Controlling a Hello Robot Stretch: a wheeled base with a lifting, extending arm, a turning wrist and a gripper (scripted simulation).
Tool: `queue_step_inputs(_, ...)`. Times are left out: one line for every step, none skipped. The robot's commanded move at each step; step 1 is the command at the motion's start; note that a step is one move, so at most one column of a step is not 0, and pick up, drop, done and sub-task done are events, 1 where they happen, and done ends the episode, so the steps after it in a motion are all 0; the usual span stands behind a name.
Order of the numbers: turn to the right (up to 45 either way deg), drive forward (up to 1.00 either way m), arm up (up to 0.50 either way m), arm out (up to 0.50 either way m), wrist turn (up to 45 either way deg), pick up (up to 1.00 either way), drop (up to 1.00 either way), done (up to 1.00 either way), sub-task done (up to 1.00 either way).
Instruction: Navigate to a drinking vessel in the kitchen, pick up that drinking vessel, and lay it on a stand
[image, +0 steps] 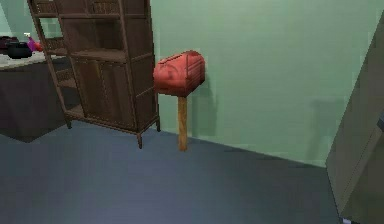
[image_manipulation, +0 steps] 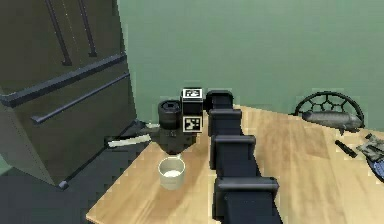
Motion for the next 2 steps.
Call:
queue_step_inputs(0.0, 0.0, 0.0, 0.0, 39.0, 0.0, 0.0, 0.0, 0.0)
queue_step_inputs(0.0, 0.0, -0.3, 0.0, 0.0, 0.0, 0.0, 0.0, 0.0)
